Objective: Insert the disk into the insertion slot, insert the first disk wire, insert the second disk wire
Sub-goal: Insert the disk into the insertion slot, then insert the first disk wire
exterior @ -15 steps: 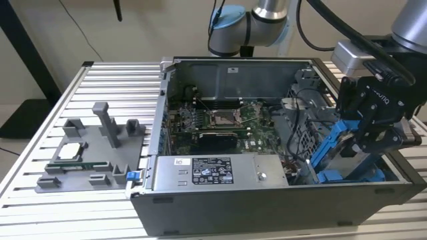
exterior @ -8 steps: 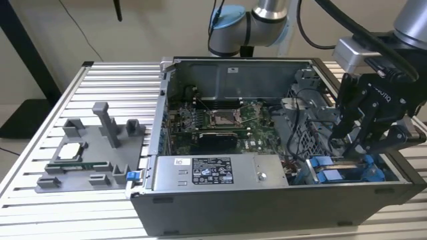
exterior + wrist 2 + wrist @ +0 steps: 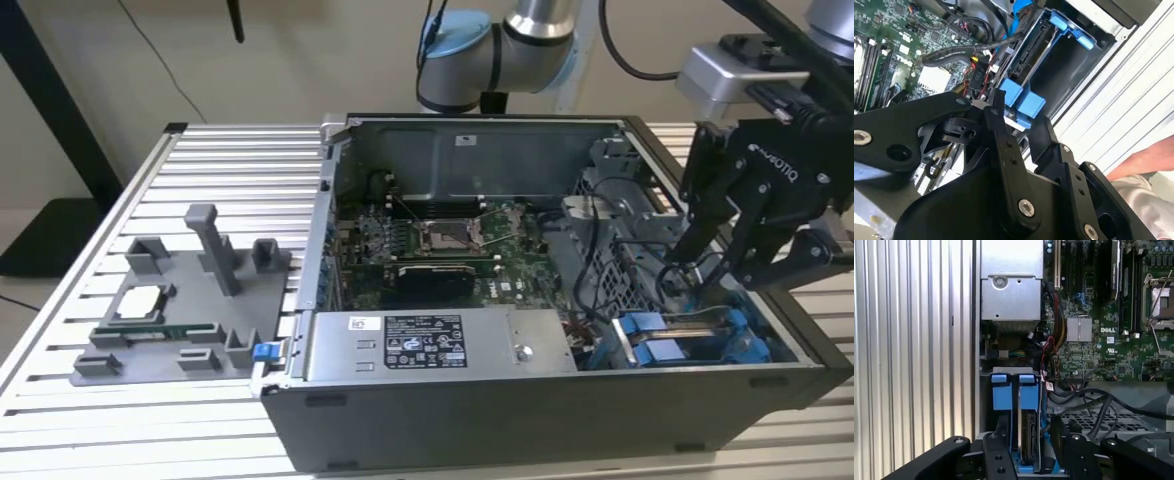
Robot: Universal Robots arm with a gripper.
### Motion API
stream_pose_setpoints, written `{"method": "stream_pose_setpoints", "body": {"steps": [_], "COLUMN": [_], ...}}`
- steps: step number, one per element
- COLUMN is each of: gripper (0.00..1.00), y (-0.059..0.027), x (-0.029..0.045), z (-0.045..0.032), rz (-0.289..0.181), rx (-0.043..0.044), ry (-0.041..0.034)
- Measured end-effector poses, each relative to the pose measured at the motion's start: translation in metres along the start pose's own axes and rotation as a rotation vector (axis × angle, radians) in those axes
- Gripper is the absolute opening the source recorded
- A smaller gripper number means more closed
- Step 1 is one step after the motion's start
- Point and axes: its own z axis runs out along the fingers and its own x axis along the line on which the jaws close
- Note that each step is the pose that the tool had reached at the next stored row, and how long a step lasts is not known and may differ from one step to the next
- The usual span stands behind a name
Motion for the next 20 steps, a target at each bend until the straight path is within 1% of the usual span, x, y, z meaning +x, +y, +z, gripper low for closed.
{"method": "stream_pose_setpoints", "body": {"steps": [1, 3, 4, 6, 8, 10, 14, 17, 18, 20], "gripper": [1.00, 1.00, 1.00, 1.00, 1.00, 1.00, 1.00, 1.00, 1.00, 1.00], "y": [0.0002, 0.0002, 0.0002, 0.0002, 0.0004, 0.0005, 0.0015, 0.0017, 0.0021, 0.0029], "x": [-0.0005, -0.0012, -0.0017, -0.0027, -0.0039, -0.0064, -0.0146, -0.0190, -0.0208, -0.0230], "z": [-0.0001, -0.0001, 0.0000, 0.0000, 0.0007, 0.0021, 0.0053, 0.0078, 0.0082, 0.0083], "rz": [0.000, -0.002, -0.003, -0.004, -0.004, -0.005, -0.006, -0.007, -0.008, -0.008], "rx": [0.0023, 0.0089, 0.0129, 0.0226, 0.0347, 0.0420, 0.0537, 0.0703, 0.0733, 0.0743], "ry": [-0.0136, -0.0477, -0.0590, -0.0720, -0.0770, -0.0788, -0.0792, -0.0795, -0.0796, -0.0793]}}
